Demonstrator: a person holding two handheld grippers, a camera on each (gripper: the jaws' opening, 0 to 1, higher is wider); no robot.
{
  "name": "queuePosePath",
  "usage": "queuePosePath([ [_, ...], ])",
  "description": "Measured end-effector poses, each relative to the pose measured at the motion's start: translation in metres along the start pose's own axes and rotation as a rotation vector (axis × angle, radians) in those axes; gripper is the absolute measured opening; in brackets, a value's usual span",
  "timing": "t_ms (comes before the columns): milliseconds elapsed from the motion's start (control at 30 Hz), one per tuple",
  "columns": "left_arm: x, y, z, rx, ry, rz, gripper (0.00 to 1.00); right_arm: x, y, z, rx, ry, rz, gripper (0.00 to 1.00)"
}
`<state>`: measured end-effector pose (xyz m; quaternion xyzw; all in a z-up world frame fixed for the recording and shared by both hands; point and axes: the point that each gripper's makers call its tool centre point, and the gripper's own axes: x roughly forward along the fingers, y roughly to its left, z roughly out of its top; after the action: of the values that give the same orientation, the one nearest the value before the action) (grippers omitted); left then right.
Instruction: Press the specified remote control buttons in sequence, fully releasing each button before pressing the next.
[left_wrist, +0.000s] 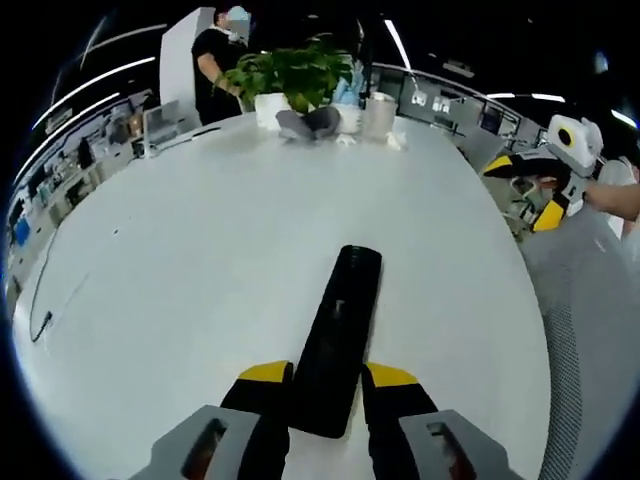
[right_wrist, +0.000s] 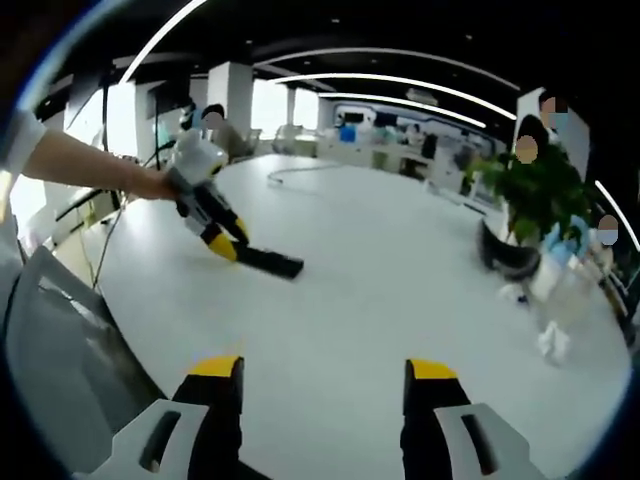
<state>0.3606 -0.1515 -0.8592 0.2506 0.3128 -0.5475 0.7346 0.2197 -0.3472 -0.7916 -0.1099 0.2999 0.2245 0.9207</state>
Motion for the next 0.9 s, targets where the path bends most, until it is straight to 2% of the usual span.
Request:
queuePosePath([
  [33, -0.003, -0.004, -0.010, -0.041, 0.056, 0.002, 0.27, 0.000, 0.000, 0.000, 0.002, -0.001, 0.000, 0.63],
  [100, 0.000, -0.004, -0.005, -0.049, 0.043, -0.001, 0.27, 0.000, 0.000, 0.000, 0.004, -0.001, -0.001, 0.63],
  [900, -0.005, -0.014, -0.008, 0.019, 0.040, -0.050, 0.24, -0.001, -0.001, 0.001, -0.003, -0.006, -0.003, 0.60],
])
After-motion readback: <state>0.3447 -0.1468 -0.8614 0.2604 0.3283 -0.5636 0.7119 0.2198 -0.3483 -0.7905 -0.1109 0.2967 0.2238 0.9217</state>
